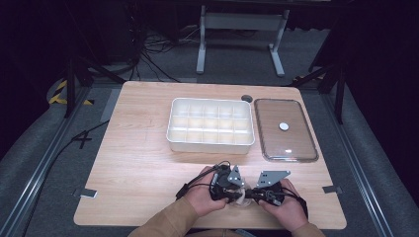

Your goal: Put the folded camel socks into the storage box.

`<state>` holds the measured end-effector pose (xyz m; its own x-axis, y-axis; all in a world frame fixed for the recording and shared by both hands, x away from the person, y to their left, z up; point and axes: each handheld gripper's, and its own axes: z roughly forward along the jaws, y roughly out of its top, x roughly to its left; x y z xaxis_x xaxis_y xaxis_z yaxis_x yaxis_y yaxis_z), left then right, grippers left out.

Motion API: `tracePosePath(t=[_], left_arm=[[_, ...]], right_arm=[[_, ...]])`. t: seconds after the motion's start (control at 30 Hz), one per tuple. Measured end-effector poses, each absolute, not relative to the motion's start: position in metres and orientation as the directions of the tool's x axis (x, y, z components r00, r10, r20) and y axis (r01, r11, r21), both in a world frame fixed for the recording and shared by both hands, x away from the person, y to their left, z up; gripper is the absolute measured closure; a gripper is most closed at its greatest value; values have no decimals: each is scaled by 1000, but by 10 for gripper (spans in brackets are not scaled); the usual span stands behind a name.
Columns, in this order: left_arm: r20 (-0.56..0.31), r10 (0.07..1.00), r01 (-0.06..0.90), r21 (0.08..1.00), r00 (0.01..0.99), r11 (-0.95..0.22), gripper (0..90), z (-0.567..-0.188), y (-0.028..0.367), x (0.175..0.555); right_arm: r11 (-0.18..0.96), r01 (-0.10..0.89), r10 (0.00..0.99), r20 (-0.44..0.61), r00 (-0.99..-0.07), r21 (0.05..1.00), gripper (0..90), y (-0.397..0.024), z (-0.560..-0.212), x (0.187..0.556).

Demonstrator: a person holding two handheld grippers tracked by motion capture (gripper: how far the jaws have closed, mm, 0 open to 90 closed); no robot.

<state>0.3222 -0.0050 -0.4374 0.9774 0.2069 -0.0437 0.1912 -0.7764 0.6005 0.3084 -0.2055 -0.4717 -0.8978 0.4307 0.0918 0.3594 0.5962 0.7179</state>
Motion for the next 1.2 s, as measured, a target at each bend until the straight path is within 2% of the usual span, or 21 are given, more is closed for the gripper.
tracePosePath(t=[0.5,0.6,1.2], left_arm=[[-35,179,167,571,983,-804,617,-441,-12,325],[-44,186,178,565,982,-806,613,-441,-14,325],[-70,236,239,497,969,-835,619,-442,-23,329]], right_arm=[[590,358,444,79,-893,724,892,-205,-473,306],[599,349,446,62,-893,721,892,-204,-472,304],[561,401,479,111,-871,724,893,-206,-474,305]])
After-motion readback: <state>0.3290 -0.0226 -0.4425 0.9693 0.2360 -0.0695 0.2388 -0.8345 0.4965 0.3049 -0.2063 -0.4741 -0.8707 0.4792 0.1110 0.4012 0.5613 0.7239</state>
